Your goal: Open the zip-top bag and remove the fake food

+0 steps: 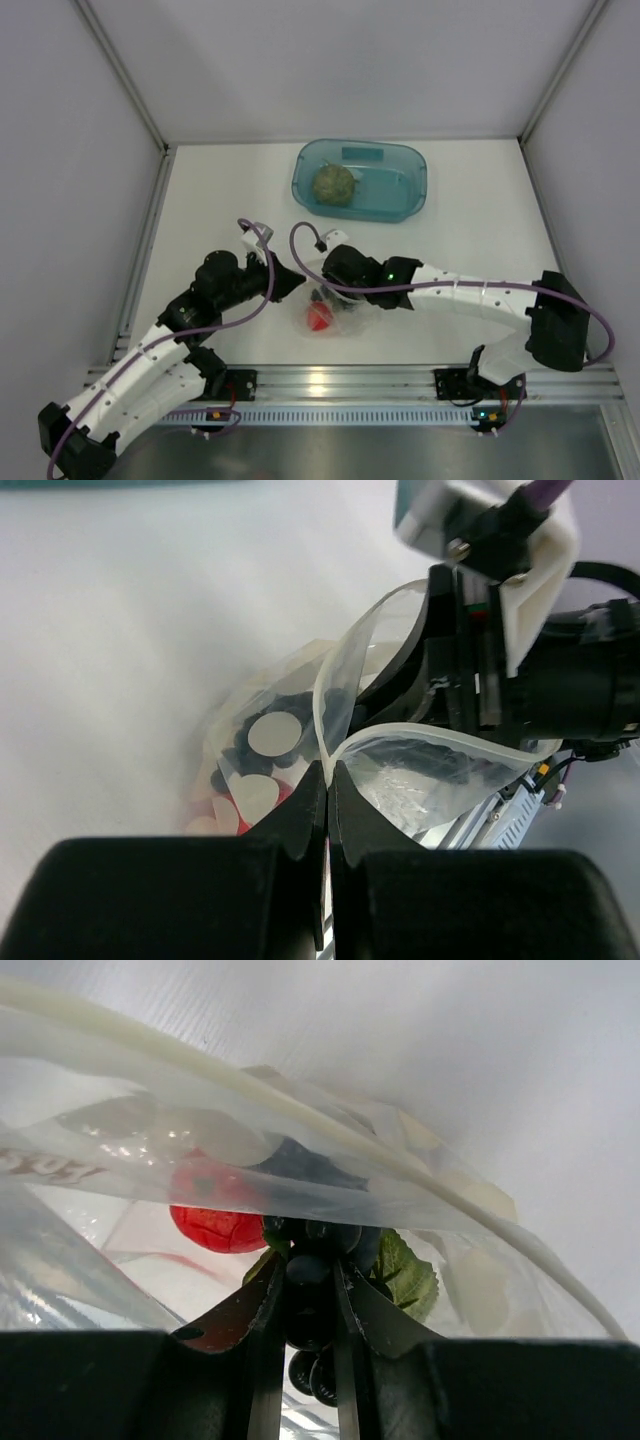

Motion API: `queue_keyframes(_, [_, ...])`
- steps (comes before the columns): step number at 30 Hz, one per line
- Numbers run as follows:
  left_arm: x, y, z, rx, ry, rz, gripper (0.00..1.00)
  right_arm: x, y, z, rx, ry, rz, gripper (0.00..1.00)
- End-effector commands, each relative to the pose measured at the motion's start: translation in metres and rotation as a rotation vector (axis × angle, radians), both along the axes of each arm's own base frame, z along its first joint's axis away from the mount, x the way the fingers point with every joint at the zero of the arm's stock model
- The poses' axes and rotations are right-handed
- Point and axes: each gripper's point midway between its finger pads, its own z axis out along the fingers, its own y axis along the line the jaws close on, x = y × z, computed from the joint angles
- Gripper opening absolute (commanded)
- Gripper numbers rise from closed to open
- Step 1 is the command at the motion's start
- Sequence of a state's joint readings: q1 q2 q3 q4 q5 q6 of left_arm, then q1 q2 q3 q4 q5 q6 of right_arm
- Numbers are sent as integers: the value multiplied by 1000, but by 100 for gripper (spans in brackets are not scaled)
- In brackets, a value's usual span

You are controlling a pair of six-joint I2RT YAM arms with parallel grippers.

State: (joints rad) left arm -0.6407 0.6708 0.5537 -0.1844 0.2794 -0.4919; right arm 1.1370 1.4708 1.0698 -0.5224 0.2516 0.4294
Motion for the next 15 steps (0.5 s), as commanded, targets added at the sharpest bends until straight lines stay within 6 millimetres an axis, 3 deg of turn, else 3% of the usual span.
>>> queue_keyframes(1, [1,-3,14,-31,-45,-12,0,2,11,53,113,-88,12,3])
queue_keyframes(15, [2,-3,14,-26,-47,-5,0,-4,3,127,276,-161,43,2])
